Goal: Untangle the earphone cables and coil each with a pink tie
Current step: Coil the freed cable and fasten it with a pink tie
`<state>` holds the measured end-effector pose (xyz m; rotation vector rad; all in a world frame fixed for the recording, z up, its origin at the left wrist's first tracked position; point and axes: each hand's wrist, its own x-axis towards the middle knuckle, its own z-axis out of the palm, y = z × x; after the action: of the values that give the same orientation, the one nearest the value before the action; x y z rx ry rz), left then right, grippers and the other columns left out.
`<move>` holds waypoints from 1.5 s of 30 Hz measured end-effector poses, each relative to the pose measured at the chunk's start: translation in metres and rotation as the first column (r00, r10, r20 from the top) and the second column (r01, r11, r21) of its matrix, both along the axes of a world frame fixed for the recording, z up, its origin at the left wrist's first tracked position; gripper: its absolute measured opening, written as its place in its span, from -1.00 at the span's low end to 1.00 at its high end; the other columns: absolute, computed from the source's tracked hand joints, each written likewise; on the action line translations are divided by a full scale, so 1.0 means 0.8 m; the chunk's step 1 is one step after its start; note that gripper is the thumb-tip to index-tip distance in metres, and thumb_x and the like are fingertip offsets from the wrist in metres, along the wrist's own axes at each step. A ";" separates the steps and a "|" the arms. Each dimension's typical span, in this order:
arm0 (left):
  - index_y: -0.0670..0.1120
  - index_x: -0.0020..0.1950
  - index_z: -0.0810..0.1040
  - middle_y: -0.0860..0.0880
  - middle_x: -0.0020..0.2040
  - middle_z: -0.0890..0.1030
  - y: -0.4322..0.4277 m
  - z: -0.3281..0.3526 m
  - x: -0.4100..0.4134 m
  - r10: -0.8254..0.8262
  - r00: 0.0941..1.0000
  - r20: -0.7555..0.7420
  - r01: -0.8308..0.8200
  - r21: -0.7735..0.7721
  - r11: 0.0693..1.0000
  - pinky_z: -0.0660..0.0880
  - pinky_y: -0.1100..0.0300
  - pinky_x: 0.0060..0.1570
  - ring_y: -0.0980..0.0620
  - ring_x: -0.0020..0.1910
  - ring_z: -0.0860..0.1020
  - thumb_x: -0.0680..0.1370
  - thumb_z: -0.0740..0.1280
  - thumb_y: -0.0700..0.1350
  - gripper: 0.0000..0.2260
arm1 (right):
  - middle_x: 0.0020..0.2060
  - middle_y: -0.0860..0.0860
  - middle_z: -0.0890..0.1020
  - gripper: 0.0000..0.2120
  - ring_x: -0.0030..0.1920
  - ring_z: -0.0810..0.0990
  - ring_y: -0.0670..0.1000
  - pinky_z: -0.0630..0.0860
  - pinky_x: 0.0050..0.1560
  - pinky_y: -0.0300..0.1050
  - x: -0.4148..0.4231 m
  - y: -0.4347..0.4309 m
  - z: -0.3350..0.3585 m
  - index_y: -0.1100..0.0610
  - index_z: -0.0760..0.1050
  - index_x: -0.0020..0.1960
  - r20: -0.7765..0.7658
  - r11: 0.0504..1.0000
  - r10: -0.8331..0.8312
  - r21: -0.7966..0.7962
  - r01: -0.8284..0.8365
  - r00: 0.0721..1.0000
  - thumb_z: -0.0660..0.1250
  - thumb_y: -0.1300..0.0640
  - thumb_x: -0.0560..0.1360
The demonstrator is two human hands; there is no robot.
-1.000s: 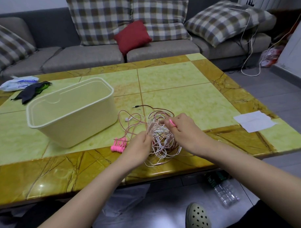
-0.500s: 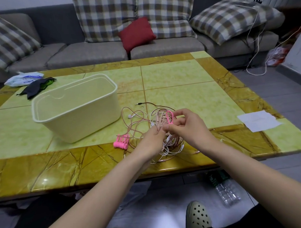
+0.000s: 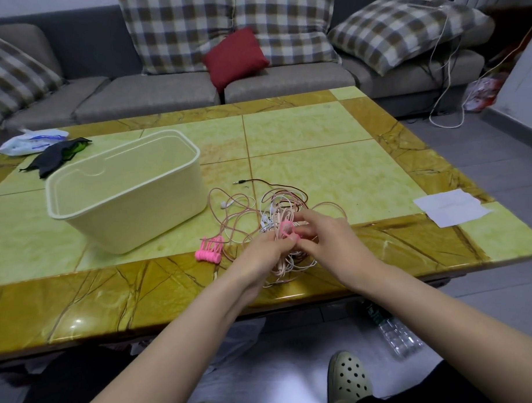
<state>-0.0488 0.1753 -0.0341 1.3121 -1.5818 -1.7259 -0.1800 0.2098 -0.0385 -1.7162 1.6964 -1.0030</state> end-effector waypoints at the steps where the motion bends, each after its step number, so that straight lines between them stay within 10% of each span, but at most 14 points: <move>1: -0.18 0.08 0.60 -0.19 0.09 0.64 -0.001 0.000 0.001 -0.009 1.000 -0.003 0.009 -0.004 1.000 0.37 0.06 0.16 -0.10 0.09 0.53 0.60 0.22 -0.16 -0.81 | -0.03 -0.04 0.68 -0.69 -0.01 0.54 -0.32 0.33 -0.10 -0.63 0.000 0.000 -0.001 0.14 0.51 0.19 0.020 1.000 0.012 -0.001 -0.012 1.000 0.39 0.28 0.46; 8: -0.27 0.10 0.53 -0.14 -0.07 0.48 -0.004 -0.006 0.010 0.008 0.999 0.036 -0.007 -0.012 1.000 0.29 0.08 0.05 -0.03 -0.04 0.39 0.64 0.13 -0.11 -0.72 | -0.14 -0.05 0.70 -0.77 -0.12 0.64 -0.25 0.49 -0.08 -0.40 -0.002 0.001 0.003 0.10 0.61 0.03 0.258 0.994 0.083 0.043 -0.097 0.963 0.42 0.31 0.42; 16: -0.07 -0.24 0.35 0.03 -0.39 0.29 -0.004 -0.006 0.013 -0.054 0.975 0.218 0.096 -0.187 0.978 0.19 0.18 -0.36 0.08 -0.40 0.24 0.65 0.08 -0.15 -0.74 | -0.25 -0.17 0.54 -0.79 -0.14 0.53 -0.15 0.43 -0.04 -0.22 -0.009 0.008 0.002 0.05 0.49 0.04 0.005 0.976 0.110 0.189 -0.109 0.994 0.19 0.30 0.54; 27: -0.18 0.17 0.42 -0.26 0.12 0.49 -0.007 -0.016 0.008 -0.023 0.856 0.516 0.204 -0.297 0.933 0.34 -0.01 0.12 -0.24 0.20 0.38 0.66 0.03 -0.12 -0.76 | -0.59 -0.20 0.45 -0.69 -0.49 0.39 -0.17 0.29 -0.40 -0.31 -0.004 0.001 0.050 -0.04 0.51 -0.26 -0.085 0.989 0.109 0.109 -0.100 0.990 0.14 0.13 0.61; 34: -0.10 -0.16 0.36 -0.31 0.06 0.51 -0.007 -0.012 -0.002 -0.080 0.815 0.573 0.281 -0.272 0.920 0.34 -0.04 0.13 -0.29 0.23 0.36 0.65 0.04 -0.19 -0.78 | -0.46 -0.05 0.51 -0.72 -0.42 0.47 -0.01 0.40 -0.38 -0.16 0.003 -0.026 0.090 0.07 0.57 -0.20 0.006 0.995 -0.098 -0.027 0.098 0.995 0.14 0.16 0.58; 39: -0.09 0.28 0.47 -0.24 0.15 0.50 -0.001 -0.014 -0.012 -0.024 0.743 0.669 0.347 -0.355 0.868 0.26 0.04 0.20 -0.22 0.23 0.29 0.64 0.05 -0.19 -0.71 | -0.29 0.12 0.62 -0.74 -0.23 0.53 0.14 0.40 -0.24 -0.09 0.023 -0.039 0.066 0.21 0.60 -0.21 -0.268 0.995 -0.030 0.079 0.053 0.963 0.20 0.16 0.55; 45: -0.14 0.14 0.45 -0.19 0.05 0.52 -0.004 -0.007 -0.007 0.068 0.726 0.685 0.369 -0.471 0.801 0.23 0.06 0.07 -0.16 0.15 0.31 0.61 0.06 -0.26 -0.79 | -0.20 0.10 0.61 -0.79 -0.07 0.56 0.17 0.41 -0.17 -0.10 0.018 -0.025 0.037 0.17 0.60 -0.10 -0.445 0.986 -0.041 0.126 0.108 0.895 0.20 0.14 0.50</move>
<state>-0.0548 0.1725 -0.0401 1.5688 -2.4379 -0.6678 -0.1656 0.1898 -0.0088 -1.8910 2.0719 -0.5185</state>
